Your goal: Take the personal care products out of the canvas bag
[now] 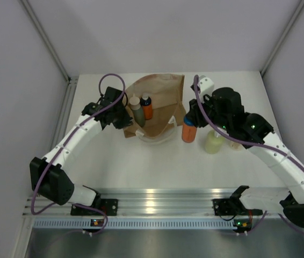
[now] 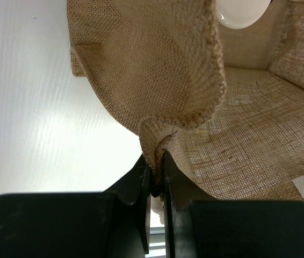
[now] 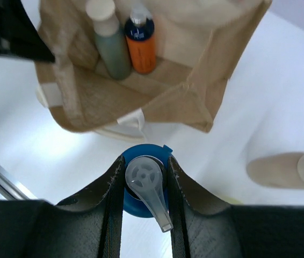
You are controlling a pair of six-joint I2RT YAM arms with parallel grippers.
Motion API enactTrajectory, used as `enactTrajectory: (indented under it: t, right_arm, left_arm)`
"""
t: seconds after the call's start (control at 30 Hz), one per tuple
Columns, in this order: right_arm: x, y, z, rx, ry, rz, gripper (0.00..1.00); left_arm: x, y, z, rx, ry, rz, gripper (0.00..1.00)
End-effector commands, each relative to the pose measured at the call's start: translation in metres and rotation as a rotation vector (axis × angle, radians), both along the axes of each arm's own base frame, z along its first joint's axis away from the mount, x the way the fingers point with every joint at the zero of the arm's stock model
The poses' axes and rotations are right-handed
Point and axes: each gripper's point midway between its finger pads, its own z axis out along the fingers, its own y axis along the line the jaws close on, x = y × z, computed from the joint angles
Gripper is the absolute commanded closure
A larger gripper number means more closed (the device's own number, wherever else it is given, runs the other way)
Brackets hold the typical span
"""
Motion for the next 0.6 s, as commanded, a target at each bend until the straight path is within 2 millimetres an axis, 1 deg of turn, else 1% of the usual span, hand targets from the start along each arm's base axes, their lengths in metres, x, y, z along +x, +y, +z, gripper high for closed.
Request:
enactTrajectory:
  t: [0.0,0.03,0.07,0.1,0.13,0.17,0.2,0.23,0.3,0.33,0.4,0.43,0.5,0.53,0.57]
  right_arm:
    - [-0.003,-0.010,0.003,0.058,-0.038,-0.058,1.00]
    - [-0.006,-0.013,-0.015,0.043,-0.007,-0.066,1.00]
    - [-0.006,-0.014,-0.024,0.036,0.003,-0.079,1.00]
    - [-0.007,-0.016,-0.025,0.052,-0.006,-0.084,1.00]
    - [-0.008,-0.017,-0.047,0.039,0.025,-0.090,1.00]
    - [-0.009,-0.017,-0.053,0.048,0.023,-0.090,1.00]
    - [-0.012,-0.019,-0.054,0.073,0.011,-0.093,1.00]
    - [-0.011,-0.018,-0.071,0.083,0.021,-0.103,1.00]
    - [-0.010,-0.022,-0.082,0.095,0.020,-0.129,1.00]
    - [-0.012,-0.025,-0.101,0.076,0.042,-0.139,1.00]
    - [-0.007,-0.030,-0.108,0.088,0.029,-0.188,1.00]
    - [-0.009,-0.033,-0.121,0.073,0.045,-0.197,1.00]
    - [-0.009,-0.035,-0.124,0.090,0.036,-0.215,1.00]
    - [-0.011,-0.037,-0.133,0.087,0.048,-0.219,1.00]
    - [-0.011,-0.036,-0.134,0.100,0.045,-0.216,1.00]
  left_arm:
    - [-0.004,0.017,-0.018,0.080,0.057,0.012,1.00]
    - [-0.004,0.017,-0.019,0.081,0.058,0.015,1.00]
    - [-0.003,0.017,-0.019,0.080,0.059,0.015,1.00]
    - [-0.003,0.017,-0.019,0.078,0.059,0.014,1.00]
    - [-0.002,0.016,-0.018,0.077,0.058,0.013,1.00]
    - [-0.002,0.017,-0.020,0.079,0.063,0.012,1.00]
    - [-0.002,0.016,-0.019,0.078,0.061,0.011,1.00]
    - [0.000,0.016,-0.018,0.077,0.057,0.011,1.00]
    - [-0.001,0.016,-0.017,0.078,0.055,0.007,1.00]
    - [0.000,0.016,-0.017,0.081,0.054,0.006,1.00]
    - [-0.001,0.016,-0.017,0.081,0.053,0.002,1.00]
    - [-0.001,0.016,-0.017,0.080,0.053,0.000,1.00]
    - [-0.001,0.016,-0.016,0.083,0.049,-0.005,1.00]
    - [-0.001,0.017,-0.016,0.084,0.050,-0.005,1.00]
    - [-0.001,0.017,-0.016,0.085,0.049,-0.004,1.00]
